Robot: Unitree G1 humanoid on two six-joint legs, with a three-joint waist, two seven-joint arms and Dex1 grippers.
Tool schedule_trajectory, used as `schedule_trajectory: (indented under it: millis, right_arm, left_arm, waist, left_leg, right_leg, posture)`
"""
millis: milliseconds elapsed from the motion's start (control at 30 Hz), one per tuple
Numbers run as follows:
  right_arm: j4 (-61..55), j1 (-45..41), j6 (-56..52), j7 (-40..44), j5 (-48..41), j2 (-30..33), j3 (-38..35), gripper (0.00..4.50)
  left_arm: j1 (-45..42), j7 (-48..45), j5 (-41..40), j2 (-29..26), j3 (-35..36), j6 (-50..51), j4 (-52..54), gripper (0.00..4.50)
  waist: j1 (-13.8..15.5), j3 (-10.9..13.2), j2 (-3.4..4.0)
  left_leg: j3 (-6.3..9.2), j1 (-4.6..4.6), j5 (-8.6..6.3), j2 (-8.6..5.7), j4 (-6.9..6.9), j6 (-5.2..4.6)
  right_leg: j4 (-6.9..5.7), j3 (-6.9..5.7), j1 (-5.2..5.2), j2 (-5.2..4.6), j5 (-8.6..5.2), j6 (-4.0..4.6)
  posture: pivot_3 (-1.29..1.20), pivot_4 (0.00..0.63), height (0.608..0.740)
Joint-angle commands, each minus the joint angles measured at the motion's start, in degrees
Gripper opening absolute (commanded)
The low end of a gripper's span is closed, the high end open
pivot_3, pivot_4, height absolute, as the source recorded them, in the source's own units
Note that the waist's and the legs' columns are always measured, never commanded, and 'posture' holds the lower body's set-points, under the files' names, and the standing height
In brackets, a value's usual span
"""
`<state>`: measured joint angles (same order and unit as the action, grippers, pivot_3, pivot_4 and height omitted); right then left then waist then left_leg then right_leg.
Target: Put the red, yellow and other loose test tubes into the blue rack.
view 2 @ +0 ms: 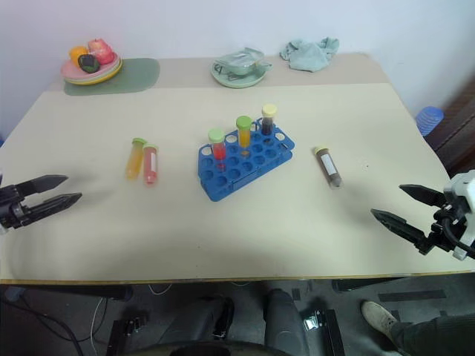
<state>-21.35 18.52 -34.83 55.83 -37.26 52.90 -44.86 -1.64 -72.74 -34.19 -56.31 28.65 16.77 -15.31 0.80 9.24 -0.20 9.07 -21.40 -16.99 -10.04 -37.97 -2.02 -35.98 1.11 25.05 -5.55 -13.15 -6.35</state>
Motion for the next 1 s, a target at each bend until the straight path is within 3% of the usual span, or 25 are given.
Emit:
schedule_trajectory:
  millis: [33,600,733,1000]
  right_arm:
    - [-2.29,-1.75,-0.93,-1.18,-0.51,1.4,-1.14,4.32]
    - [-3.31,-15.31,-16.14,-6.88,-4.74,7.71,7.21,4.32]
    - [1.22,-21.99,-19.78,-7.2,-5.6,10.05,12.48,4.32]
    - [17.14,-44.07,-25.5,-12.44,1.62,10.42,31.26,4.32]
  left_arm:
    - [0.23,-0.78,0.48,-1.37,2.29,-0.94,-0.28,3.69]
    - [-2.51,-4.14,-0.72,0.56,0.92,0.16,-1.58,3.69]
    - [-3.64,-5.5,-1.71,1.22,0.0,0.37,0.58,3.69]
    - [-9.74,-13.13,-4.27,1.48,-4.72,0.91,6.05,3.69]
  waist:
    - [-0.01,0.0,0.0]
    - [0.01,0.04,0.05]
    - [-0.01,0.06,0.05]
    - [-0.17,0.11,0.12]
  left_leg:
    - [0.0,0.0,0.0,0.0,0.0,0.0]
    - [-0.03,-0.03,0.01,0.02,0.0,0.02]
    - [-0.06,-0.04,0.01,0.02,0.0,0.02]
    - [-0.14,-0.11,0.1,0.03,-0.01,0.17]
  right_leg:
    - [0.0,0.0,0.0,0.0,0.0,0.0]
    - [0.01,0.0,0.04,0.0,0.0,0.0]
    - [0.02,0.0,0.03,-0.02,0.0,0.0]
    - [-0.01,0.01,0.17,-0.03,0.0,0.0]
  posture:
    - [0.0,0.15,0.74]
    - [0.0,0.15,0.74]
    - [0.0,0.15,0.74]
    - [0.0,0.15,0.74]
